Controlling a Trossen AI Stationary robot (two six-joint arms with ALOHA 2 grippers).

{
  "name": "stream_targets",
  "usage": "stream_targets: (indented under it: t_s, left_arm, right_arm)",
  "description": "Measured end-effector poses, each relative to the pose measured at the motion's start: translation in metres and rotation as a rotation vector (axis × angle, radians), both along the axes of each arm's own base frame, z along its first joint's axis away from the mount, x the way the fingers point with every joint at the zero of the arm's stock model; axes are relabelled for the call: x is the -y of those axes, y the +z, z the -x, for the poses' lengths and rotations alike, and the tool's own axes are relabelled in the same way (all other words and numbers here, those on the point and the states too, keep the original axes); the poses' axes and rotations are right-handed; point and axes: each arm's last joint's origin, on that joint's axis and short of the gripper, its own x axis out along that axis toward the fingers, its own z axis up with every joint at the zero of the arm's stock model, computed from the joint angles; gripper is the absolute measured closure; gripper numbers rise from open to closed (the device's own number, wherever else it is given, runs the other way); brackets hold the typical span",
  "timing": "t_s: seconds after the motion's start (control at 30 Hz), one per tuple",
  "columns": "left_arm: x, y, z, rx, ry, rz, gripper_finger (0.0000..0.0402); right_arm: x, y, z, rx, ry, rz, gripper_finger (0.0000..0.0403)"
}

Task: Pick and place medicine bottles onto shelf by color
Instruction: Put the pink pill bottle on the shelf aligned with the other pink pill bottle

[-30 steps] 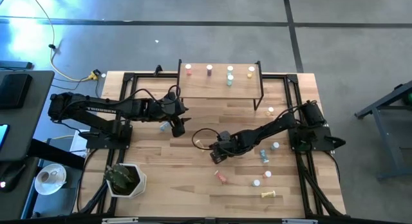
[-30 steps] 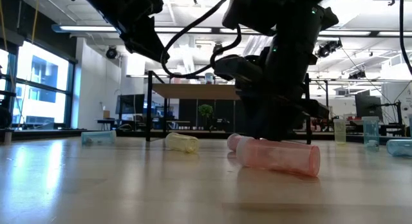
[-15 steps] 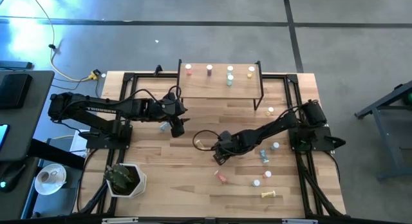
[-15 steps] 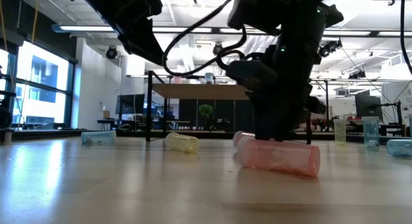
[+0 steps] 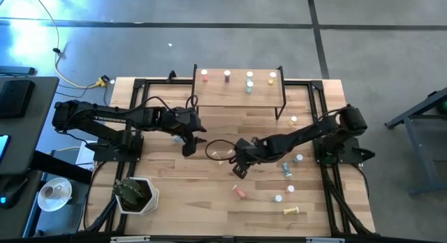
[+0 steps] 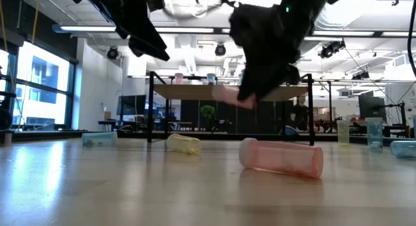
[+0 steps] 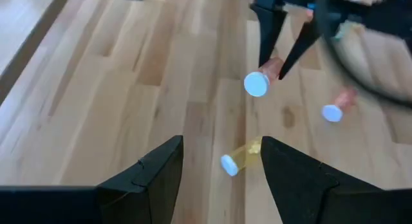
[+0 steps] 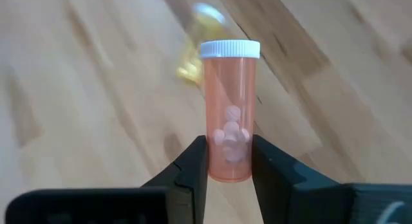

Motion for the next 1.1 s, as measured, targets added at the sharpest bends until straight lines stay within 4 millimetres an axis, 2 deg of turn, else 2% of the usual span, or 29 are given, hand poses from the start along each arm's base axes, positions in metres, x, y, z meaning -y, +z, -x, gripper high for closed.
stream_targets:
  t_s: [0.2, 0.57, 0.87, 1.1]
  left_arm:
    - [-0.001, 0.008, -0.004, 0.058, -0.04, -0.049, 0.0202]
    - [-0.002, 0.022, -0.013, 0.215, -0.083, -0.149, 0.0202]
    - [-0.005, 0.032, -0.017, 0.315, -0.068, -0.172, 0.0202]
    - [-0.031, 0.066, -0.012, 0.278, -0.035, -0.204, 0.0202]
  right_arm:
    - [0.004, 0.024, 0.003, 0.089, 0.154, 0.082, 0.0318]
    - [0.041, 0.062, 0.008, 0.216, 0.253, 0.235, 0.0318]
    - [0.068, 0.07, 0.006, 0.264, 0.357, 0.282, 0.0318]
    - [0.093, 0.07, 0.007, 0.247, 0.366, 0.334, 0.0318]
